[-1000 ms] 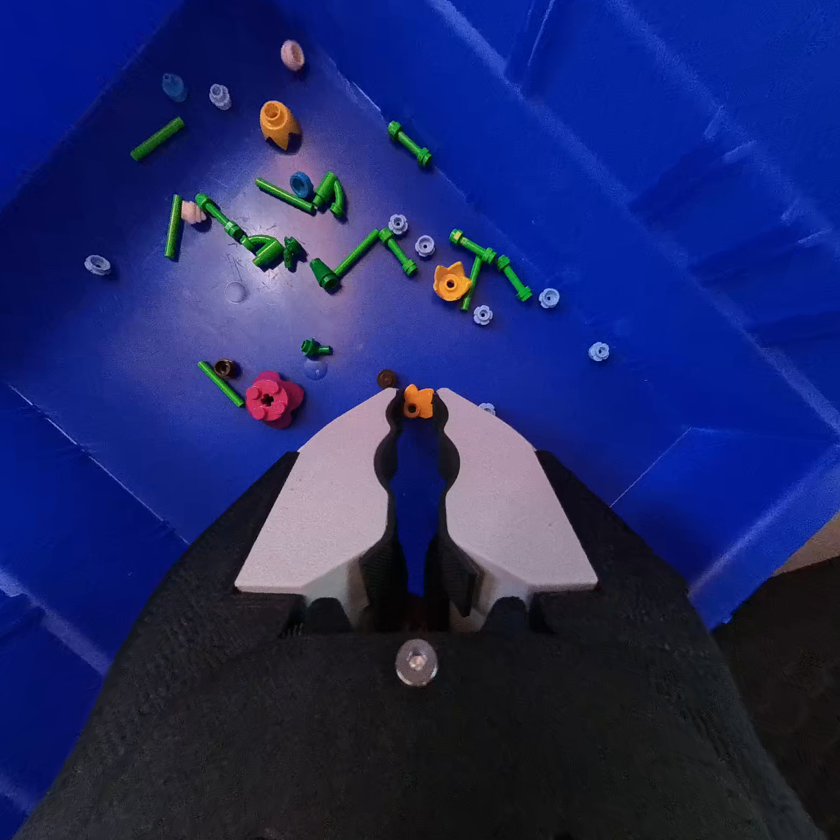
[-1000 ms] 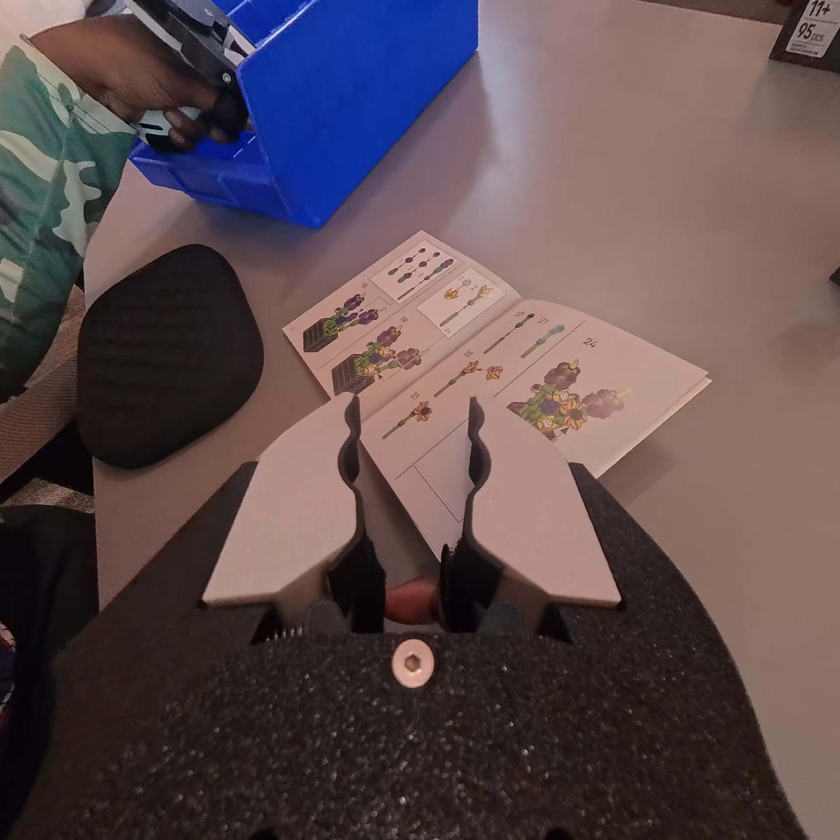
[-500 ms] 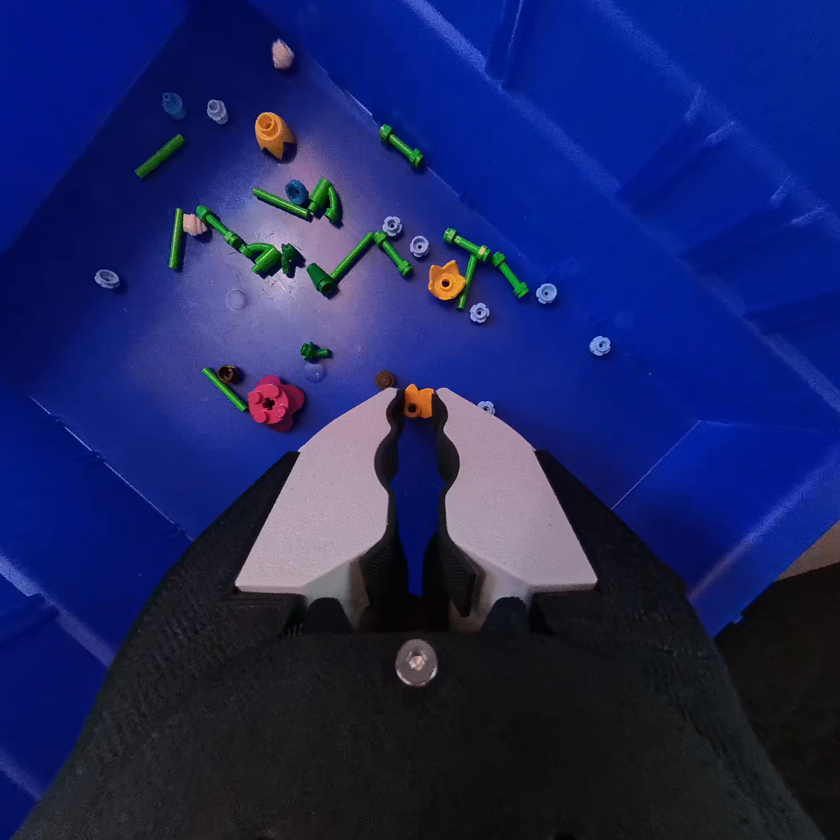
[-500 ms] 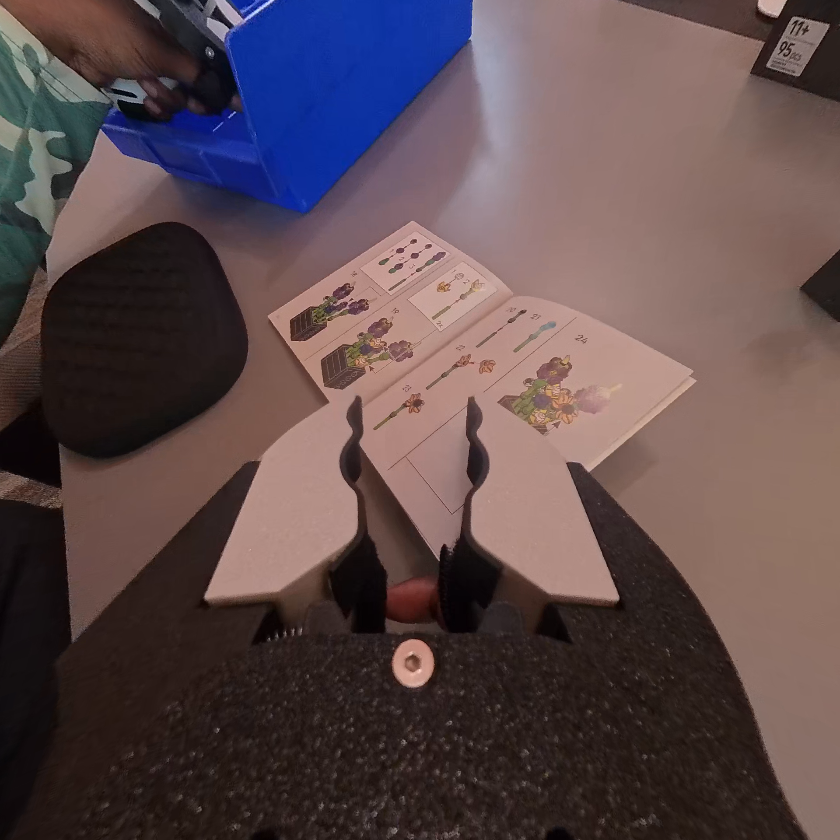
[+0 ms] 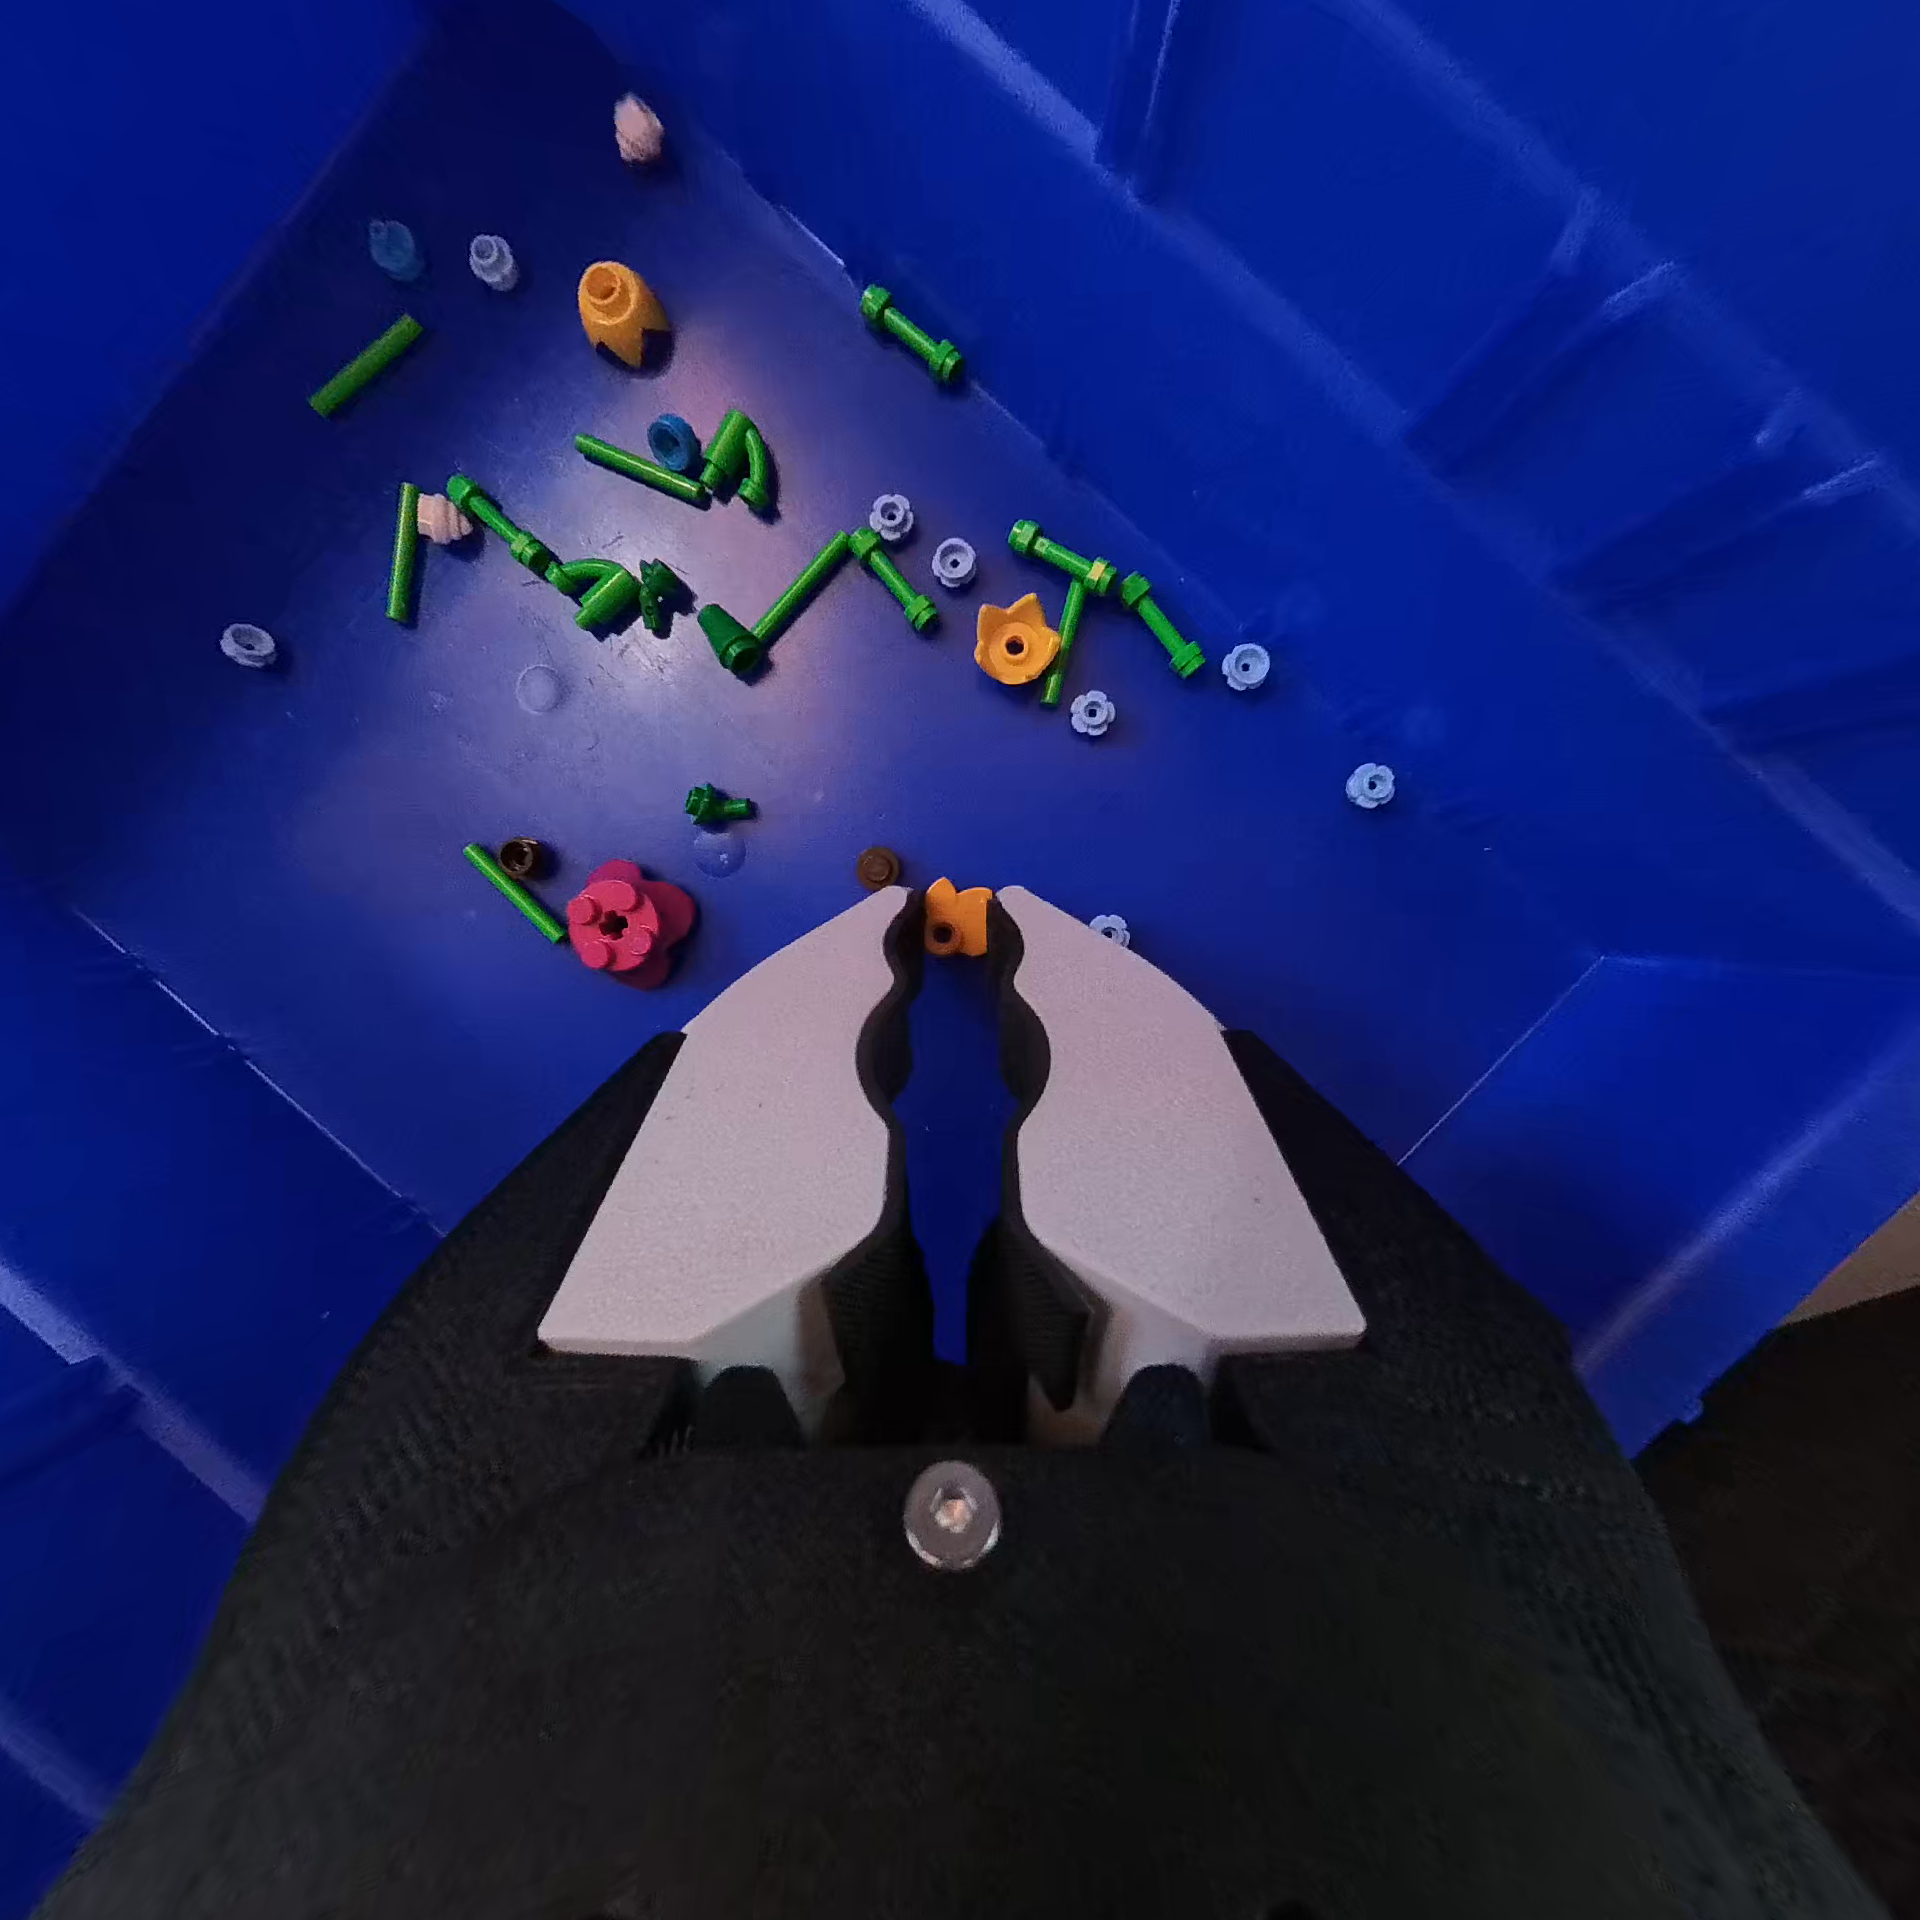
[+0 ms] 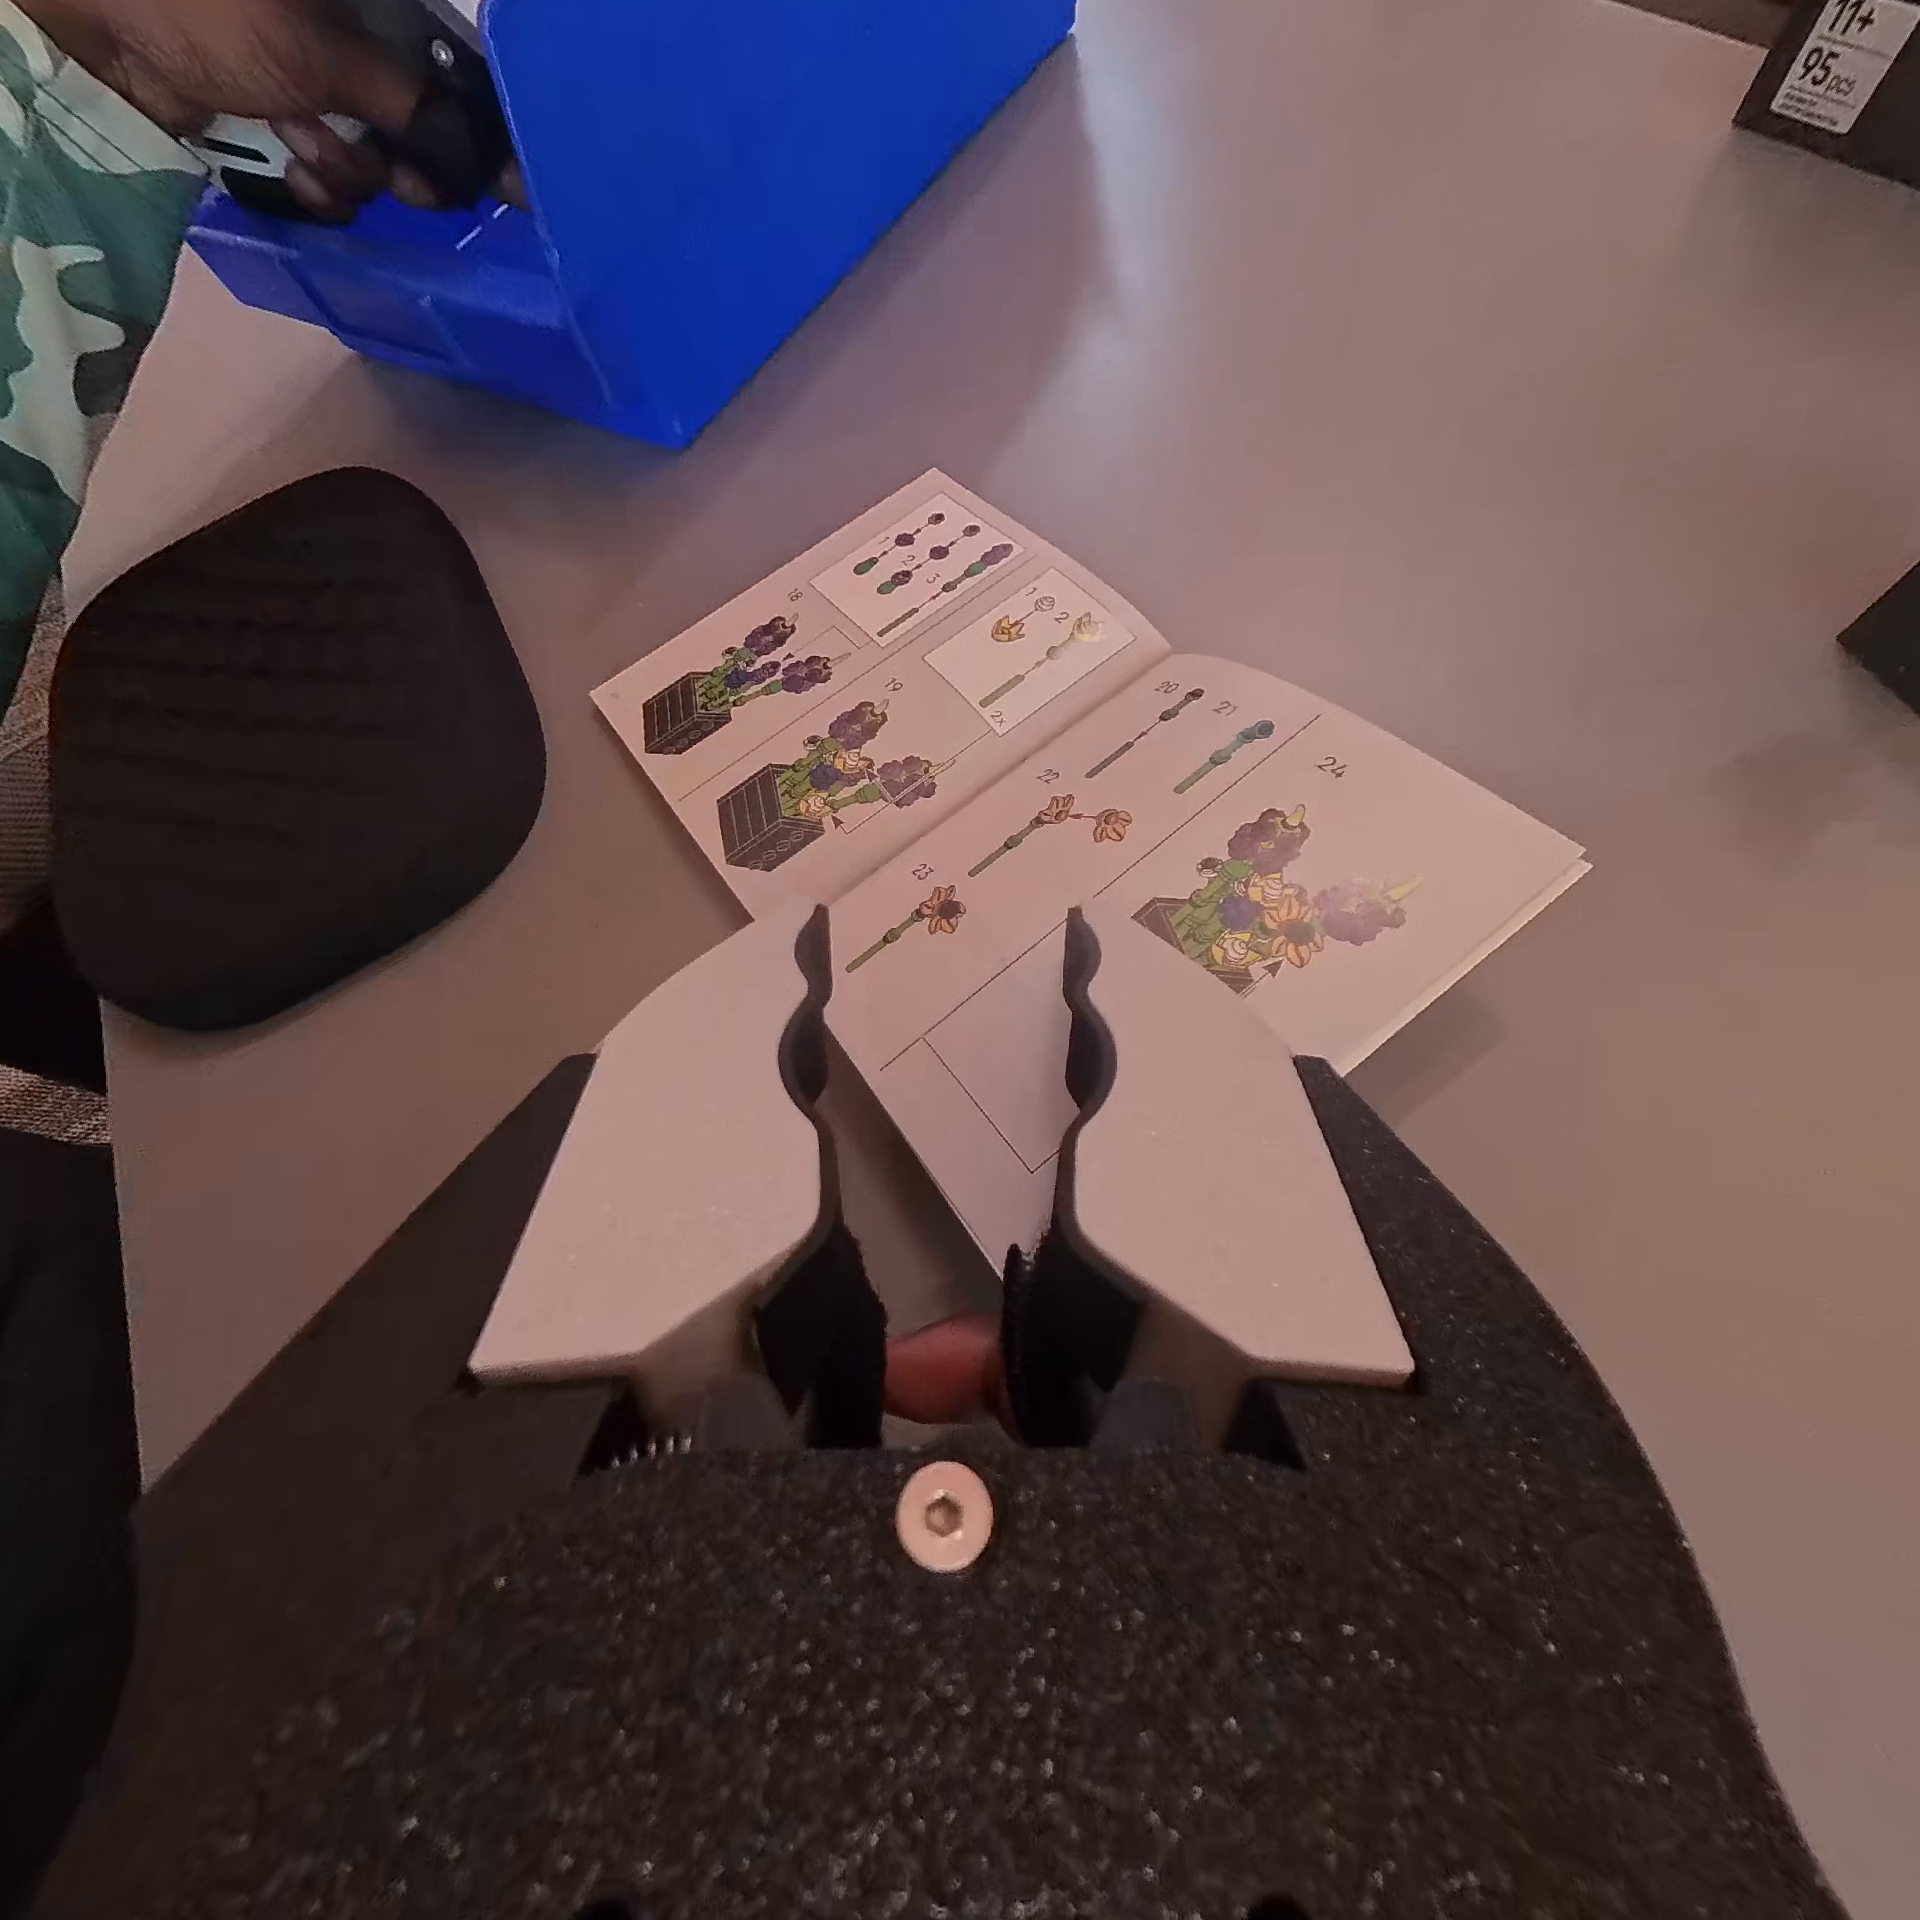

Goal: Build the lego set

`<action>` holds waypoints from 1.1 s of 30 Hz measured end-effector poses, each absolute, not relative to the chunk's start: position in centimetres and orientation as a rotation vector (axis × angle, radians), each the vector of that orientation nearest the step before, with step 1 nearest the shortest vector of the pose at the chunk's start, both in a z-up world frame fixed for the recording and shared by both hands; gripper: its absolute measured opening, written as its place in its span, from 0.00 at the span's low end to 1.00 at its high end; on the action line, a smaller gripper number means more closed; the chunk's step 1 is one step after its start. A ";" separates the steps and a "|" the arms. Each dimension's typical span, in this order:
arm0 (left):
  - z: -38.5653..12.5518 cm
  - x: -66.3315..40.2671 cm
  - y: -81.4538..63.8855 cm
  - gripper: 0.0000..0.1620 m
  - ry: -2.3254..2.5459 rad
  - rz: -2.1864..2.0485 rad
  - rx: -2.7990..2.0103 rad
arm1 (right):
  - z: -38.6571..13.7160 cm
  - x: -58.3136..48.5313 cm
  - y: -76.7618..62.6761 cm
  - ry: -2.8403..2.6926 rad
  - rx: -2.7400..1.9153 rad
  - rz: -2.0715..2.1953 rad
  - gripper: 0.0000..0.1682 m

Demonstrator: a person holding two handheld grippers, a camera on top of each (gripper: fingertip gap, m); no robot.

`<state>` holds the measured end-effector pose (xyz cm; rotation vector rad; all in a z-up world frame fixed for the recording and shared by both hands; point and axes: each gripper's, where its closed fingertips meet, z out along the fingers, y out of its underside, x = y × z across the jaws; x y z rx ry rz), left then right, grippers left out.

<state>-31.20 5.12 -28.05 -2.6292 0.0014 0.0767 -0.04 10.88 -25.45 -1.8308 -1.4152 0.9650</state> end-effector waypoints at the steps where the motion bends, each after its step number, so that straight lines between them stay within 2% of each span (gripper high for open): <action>1: -28.0 -31.2 5.1 0.08 0.003 0.079 -2.629 | -25.4 0.0 10.9 -1.414 -1.830 0.964 0.26; 19: -28.0 -31.1 5.3 0.08 -0.001 0.089 -2.602 | -25.6 0.1 10.9 -1.426 -1.831 0.942 0.25; 24: -27.0 -30.9 5.5 0.21 -0.017 0.031 -2.542 | -25.7 0.1 11.1 -1.421 -1.840 0.946 0.25; 28: -25.1 -31.7 6.6 0.22 -0.024 0.057 -2.432 | -25.8 0.1 11.0 -1.427 -1.843 0.944 0.25; 33: -26.4 -31.4 7.5 0.22 0.123 0.092 -2.481 | -25.9 0.1 11.0 -1.437 -1.839 0.935 0.25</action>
